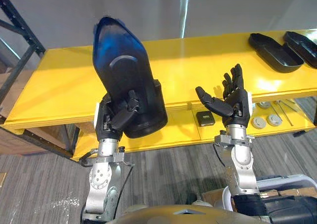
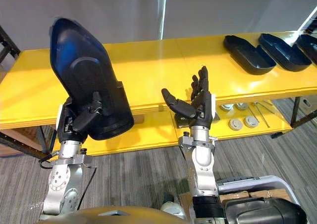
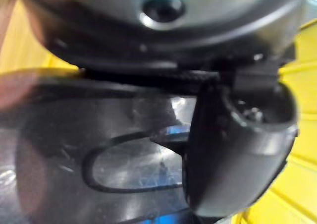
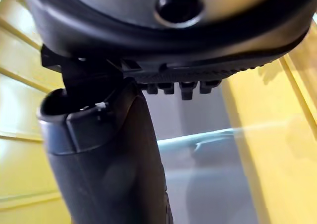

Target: Walk over and take three plastic housings, then place them on the shelf

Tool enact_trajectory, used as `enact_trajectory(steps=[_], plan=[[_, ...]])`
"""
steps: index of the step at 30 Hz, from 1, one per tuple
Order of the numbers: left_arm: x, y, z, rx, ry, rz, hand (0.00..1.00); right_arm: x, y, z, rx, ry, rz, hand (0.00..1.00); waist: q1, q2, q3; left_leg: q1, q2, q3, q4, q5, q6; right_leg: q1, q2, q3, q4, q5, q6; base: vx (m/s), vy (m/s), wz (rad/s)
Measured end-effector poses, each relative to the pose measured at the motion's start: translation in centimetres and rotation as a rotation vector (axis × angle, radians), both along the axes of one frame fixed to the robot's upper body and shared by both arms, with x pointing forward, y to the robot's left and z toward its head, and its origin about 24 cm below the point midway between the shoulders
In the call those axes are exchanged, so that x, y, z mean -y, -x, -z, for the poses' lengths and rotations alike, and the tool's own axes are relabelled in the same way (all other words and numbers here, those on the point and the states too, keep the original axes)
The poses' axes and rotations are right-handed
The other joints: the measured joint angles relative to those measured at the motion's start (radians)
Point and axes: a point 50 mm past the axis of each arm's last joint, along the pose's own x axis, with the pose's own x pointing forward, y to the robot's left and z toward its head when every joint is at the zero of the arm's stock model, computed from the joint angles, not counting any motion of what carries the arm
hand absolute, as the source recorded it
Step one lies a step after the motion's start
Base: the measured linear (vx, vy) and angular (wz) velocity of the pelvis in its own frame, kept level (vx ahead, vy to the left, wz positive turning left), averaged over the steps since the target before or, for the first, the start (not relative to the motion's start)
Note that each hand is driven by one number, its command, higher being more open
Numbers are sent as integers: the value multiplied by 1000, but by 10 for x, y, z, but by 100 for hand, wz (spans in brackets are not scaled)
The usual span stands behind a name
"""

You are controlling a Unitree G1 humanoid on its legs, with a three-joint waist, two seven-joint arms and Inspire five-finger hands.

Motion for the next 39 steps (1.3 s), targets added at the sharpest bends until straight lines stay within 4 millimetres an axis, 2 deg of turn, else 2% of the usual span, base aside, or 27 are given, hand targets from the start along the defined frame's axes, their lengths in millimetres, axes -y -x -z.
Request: enact_trajectory(steps=[1, 2, 3, 4, 5, 7, 8, 9, 10, 11, 13, 14, 16, 19, 23, 26, 28, 29, 33, 35, 39], plan=[[0, 0, 0, 1, 0, 0, 0, 0, 0, 0, 1, 1, -1, 100, 0, 3, 4, -17, 10, 2, 47, -4, 3, 6, 2, 2, 2, -5, -2, -50, -99, -32], [0, 0, 0, 1, 0, -3, 0, 0, 0, -2, 12, 11, -6, 100, 1, 22, 25, -77, 55, -3, 246, -9, -2, 30, 13, 21, 15, -28, -11, -38, 18, -32], [-1, 0, 0, 1, 0, -8, 0, 0, 1, -6, 34, 16, -12, 100, 5, 37, 42, -144, 108, -12, 419, -23, -16, 53, 18, 45, 19, -50, -5, -38, 18, -50], [-1, 0, 0, 1, -7, -7, 0, 0, 2, -8, 47, 17, -13, 100, 17, 48, 39, -160, 129, -17, 431, -53, -3, 49, 20, 59, 26, -55, -9, -18, 99, -69], [-2, -1, -3, 12, -40, -4, 0, -1, 2, -14, 82, 20, -20, 100, 19, 49, 38, -184, 154, -42, 365, -87, -8, 42, 10, 88, 30, -59, -4, -2, 82, -61], [1, -2, -7, 37, -57, 28, 0, 1, 5, -24, 142, 26, -14, 100, 0, 49, 38, -187, 173, -100, 144, -63, -59, 35, -22, 104, 30, -62, 1, 24, 145, -37], [7, -4, -10, 54, -56, 73, 0, 3, 6, -26, 164, 30, 2, 100, -14, 52, 36, -165, 198, -108, -17, 0, -96, 37, -35, 109, 29, -63, 17, 48, 194, -18], [12, -7, -12, 64, -60, 106, 0, 6, 6, -27, 166, 35, 15, 100, -22, 55, 36, -153, 215, -105, -71, 37, -102, 40, -40, 110, 29, -65, 34, 97, 295, -14], [22, -11, -15, 79, -64, 171, 0, 11, 7, -26, 160, 43, 43, 100, -36, 58, 35, -124, 225, -68, -111, 144, -118, 52, -55, 113, 33, -69, 59, 155, 309, -26], [30, -15, -19, 93, -79, 226, 0, 13, 8, -25, 153, 38, 63, 100, -34, 39, 34, -91, 194, -32, -139, 171, -95, 55, -87, 138, 33, -67, 82, 161, 292, -35], [35, -21, -25, 112, -105, 268, 0, 12, 10, -24, 152, 23, 70, 100, -40, 1, 29, -84, 154, 23, -152, 157, -69, 22, -135, 171, 46, -51, 96, 140, 234, -54], [35, -27, -29, 107, -130, 274, 0, 12, 11, -21, 144, -1, 63, 100, -42, -13, 30, -83, 143, 51, -141, 145, -53, 9, -152, 179, 50, -33, 119, 118, 195, -51], [34, -34, -31, 81, -141, 249, 0, 8, 13, -16, 131, -56, 45, 100, -51, -14, 30, -82, 144, 76, -117, 118, -46, 3, -155, 157, 48, -1, 133, 95, 117, -48], [32, -50, -40, 62, -167, 192, 0, 2, 25, -14, 111, -96, 30, 100, -69, -16, 30, -69, 145, 110, -116, 95, -48, -8, -158, 151, 47, 6, 132, 63, 56, -33], [37, -76, -55, 63, -188, 127, 0, -9, 31, -14, 85, -87, -49, 100, -110, -16, 29, -67, 147, 124, -131, 92, -50, -20, -155, 151, 44, 7, 132, 4, -14, -13], [37, -93, -67, 67, -209, 58, 0, -20, 37, -4, 5, -87, -124, 100, -139, -17, 28, -61, 155, 147, -154, 99, -56, -35, -143, 163, 36, 17, 120, -30, -48, -23], [29, -106, -73, 55, -210, -8, 0, -28, 43, 4, -53, -91, -178, 100, -148, -16, 28, -51, 167, 172, -174, 107, -63, -48, -126, 173, 25, 39, 110, -42, -49, -42], [18, -120, -79, 35, -166, -61, 0, -34, 46, 9, -86, -93, -217, 100, -159, -19, 27, -51, 172, 190, -190, 115, -68, -66, -118, 186, 24, 46, 106, -45, -32, -33], [-13, -143, -86, -35, -71, -229, 0, -46, 49, 11, -109, -102, -277, 100, -198, -20, 27, -55, 172, 213, -234, 142, -77, -98, -106, 202, 11, 51, 100, -51, -56, -20], [-29, -152, -83, -106, 4, -299, 0, -49, 49, 5, -94, -103, -295, 100, -208, -19, 27, -57, 174, 225, -263, 169, -84, -117, -94, 213, 1, 52, 100, -30, -80, -13], [-34, -157, -67, -231, 63, -336, 0, -51, 48, -2, -70, -101, -305, 100, -228, -18, 27, -66, 175, 228, -295, 200, -87, -137, -77, 216, -6, 56, 93, -15, -67, -5]])
